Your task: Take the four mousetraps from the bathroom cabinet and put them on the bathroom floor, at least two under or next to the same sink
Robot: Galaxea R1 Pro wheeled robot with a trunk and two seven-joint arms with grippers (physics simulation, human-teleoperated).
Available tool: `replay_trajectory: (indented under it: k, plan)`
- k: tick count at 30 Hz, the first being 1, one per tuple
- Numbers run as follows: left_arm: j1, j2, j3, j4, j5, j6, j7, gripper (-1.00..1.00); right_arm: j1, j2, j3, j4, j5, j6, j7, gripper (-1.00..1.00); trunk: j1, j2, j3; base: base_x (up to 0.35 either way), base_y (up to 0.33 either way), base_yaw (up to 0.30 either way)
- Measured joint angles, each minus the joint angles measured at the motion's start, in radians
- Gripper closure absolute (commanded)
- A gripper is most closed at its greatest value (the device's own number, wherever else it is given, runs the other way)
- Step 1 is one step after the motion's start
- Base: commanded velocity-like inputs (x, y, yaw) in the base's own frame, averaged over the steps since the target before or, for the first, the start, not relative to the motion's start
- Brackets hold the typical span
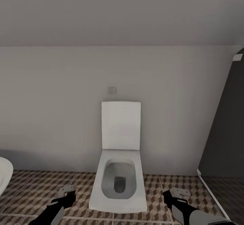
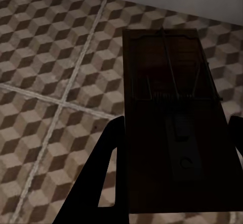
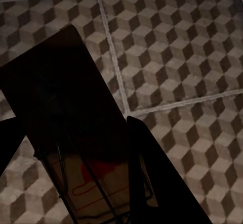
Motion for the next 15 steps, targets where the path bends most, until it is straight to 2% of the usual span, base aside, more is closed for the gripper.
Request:
replay_trajectory:
  k: [10,12,15]
  plan:
    - [0.000,0.003,0.000,-0.005,-0.003,-0.001,0.000,1.00,0.000,-0.001,0.000,-0.004,0.002,-0.003,-0.001,1.00,0.038,-0.070,-0.031,0.000,0.000,0.000]
    - [0.000,0.004,0.000,-0.013,-0.003,0.003,0.000,1.00,0.000,-0.004,0.002,-0.006,0.002,0.007,0.000,1.00,0.046,-0.084,-0.038,0.000,0.000,0.000]
    - [-0.001,0.004,0.000,-0.041,-0.004,0.011,0.002,1.00,0.000,-0.009,0.004,-0.015,0.003,0.065,0.002,1.00,0.058,-0.105,-0.047,0.000,0.000,0.000]
